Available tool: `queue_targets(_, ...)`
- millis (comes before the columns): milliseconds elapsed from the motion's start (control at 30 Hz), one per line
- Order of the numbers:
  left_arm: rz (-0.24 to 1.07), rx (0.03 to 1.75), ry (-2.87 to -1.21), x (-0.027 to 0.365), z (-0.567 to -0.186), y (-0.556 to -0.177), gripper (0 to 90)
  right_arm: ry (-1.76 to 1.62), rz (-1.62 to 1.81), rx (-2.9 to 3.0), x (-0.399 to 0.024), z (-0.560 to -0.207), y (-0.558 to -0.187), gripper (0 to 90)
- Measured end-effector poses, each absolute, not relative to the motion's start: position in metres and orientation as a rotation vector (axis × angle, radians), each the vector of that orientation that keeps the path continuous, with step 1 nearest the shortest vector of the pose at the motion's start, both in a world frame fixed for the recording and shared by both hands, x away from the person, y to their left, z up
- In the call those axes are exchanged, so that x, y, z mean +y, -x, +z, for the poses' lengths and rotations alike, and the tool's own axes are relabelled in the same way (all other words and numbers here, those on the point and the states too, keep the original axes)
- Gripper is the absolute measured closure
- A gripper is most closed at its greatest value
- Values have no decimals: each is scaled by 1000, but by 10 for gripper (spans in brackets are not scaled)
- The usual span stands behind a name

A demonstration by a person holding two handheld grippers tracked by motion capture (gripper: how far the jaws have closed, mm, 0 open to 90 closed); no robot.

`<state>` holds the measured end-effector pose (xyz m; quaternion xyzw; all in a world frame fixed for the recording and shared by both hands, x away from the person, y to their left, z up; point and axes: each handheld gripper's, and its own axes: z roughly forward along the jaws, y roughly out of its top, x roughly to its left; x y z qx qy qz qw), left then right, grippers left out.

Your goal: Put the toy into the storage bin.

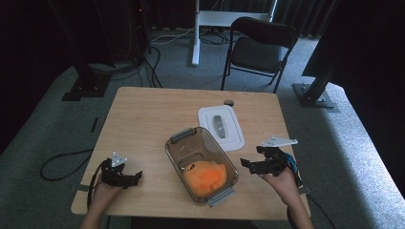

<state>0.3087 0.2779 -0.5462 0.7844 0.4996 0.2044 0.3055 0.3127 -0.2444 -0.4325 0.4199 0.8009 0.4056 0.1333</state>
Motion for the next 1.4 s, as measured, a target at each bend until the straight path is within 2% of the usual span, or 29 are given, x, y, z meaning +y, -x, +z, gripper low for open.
queue_targets(833,541,1323,-2076,278,-546,-309,10,-1559,997,2069,-330,-473,-315,136)
queue_targets(1400,540,1323,-2077,278,-546,-309,10,-1730,814,1968,-363,-511,-319,134)
